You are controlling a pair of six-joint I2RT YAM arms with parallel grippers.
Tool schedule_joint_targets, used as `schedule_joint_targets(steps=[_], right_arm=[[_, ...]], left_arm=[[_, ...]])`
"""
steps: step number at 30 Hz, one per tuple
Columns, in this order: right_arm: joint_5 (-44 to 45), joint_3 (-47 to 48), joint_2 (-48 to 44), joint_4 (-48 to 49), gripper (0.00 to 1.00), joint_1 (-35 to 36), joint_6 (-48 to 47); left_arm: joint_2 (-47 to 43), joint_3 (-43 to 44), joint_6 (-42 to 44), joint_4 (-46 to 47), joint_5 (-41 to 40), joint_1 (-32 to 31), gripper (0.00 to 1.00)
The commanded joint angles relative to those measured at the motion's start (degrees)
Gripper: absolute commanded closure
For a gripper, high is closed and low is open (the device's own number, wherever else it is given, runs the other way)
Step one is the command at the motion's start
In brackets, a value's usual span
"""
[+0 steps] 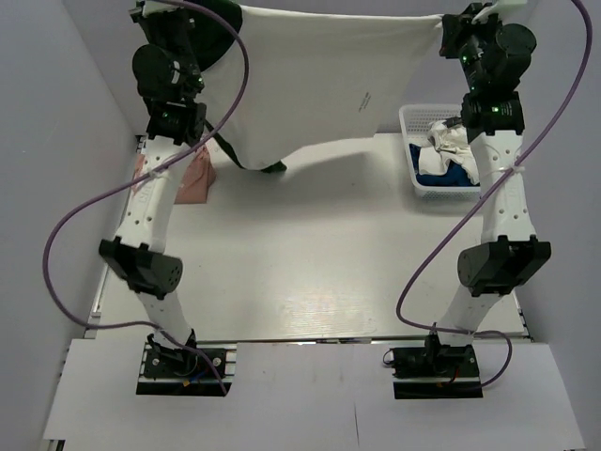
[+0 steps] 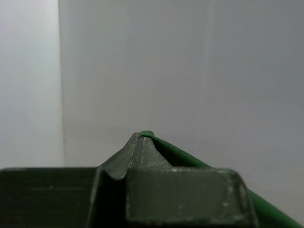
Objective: Fold and stack the t-shirts
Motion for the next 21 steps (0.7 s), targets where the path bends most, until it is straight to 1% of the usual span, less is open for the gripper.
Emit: schedule_joint_targets(steps=[1,2,3,4,5,6,7,8,9,10,11,13,14,15,17,18,20,21], right_arm=[[-0.2,-8.2,-8.0,6.1,1.00,-0.5,-0.7],[-1.3,-14.4,-9.3,7.8,1.00,-0.5,-1.2],[-1.6,-20.8,-12.1,9.9,1.00,-0.7,-1.2],[-2.1,-24.0,-15.0,10.6,1.00,-0.5,-1.3],[-2.7,-33.2,-16.0,12.8,1.00,-0.6,-0.5],[-2.9,-36.3,-18.8,13.7,1.00,-0.6,0.1],[-3.4,-39.1,-21.3,14.4,1.00,-0.6,0.4],[-3.9,-41.5,-22.2,15.1,1.00,-0.5,1.5],[-5.2,-48.0,-24.1,15.8,1.00,-0.5,1.5],[-5.8,-49.9,-25.5,15.8,1.00,-0.3,1.6],[-6.4,-53.3,-26.1,14.9,1.00,-0.2,1.9],[-7.0,-59.2,-29.3,14.3,1.00,-0.3,4.0],[-7.1,-63.8,-30.2,14.8,1.00,-0.3,4.3],[-7.9,-67.7,-32.4,15.0,1.00,-0.2,4.5],[-8.1,-72.4,-33.9,14.8,1.00,-0.3,5.2],[-8.1,-75.2,-36.0,14.6,1.00,-0.2,5.7],[-6.8,-79.0,-37.4,13.7,1.00,-0.4,6.0],[-6.6,-81.4,-39.3,12.6,1.00,-0.5,6.1]], left_arm=[[-12.5,-13.6,-2.7,-0.6,1.1,0.0,1.00],[-19.7,-20.2,-3.3,1.4,0.5,-0.1,1.00],[-23.7,-35.0,-3.3,4.5,0.0,-0.6,1.00],[-27.8,-42.2,-3.3,10.4,-0.6,-0.6,1.00],[-31.3,-48.4,-4.0,11.8,-3.3,-0.6,1.00],[-34.7,-58.4,-9.3,11.9,-5.4,-1.1,1.00],[-41.7,-62.9,-13.7,10.1,-6.8,-1.1,1.00],[-45.2,-66.8,-17.7,5.8,-6.8,-0.4,1.00],[-48.3,-73.8,-20.6,4.1,-6.8,-0.4,1.00],[-53.7,-76.6,-26.1,2.2,-7.6,-0.4,1.00],[-55.8,-78.7,-28.8,-4.1,-5.6,-1.3,1.00],[-59.1,-82.7,-37.6,-11.9,-3.1,-1.3,1.00],[-60.2,-83.7,-40.1,-15.3,-1.3,-1.3,1.00],[-61.6,-85.3,-42.5,-22.2,-1.3,-1.3,1.00],[-62.3,-86.6,-46.1,-27.8,0.9,-1.3,1.00],[-62.3,-87.3,-47.4,-33.7,1.8,-1.3,1.00],[-62.3,-87.3,-49.7,-39.2,5.1,-1.3,1.00],[-62.3,-87.3,-51.0,-44.9,6.7,-1.3,1.00]])
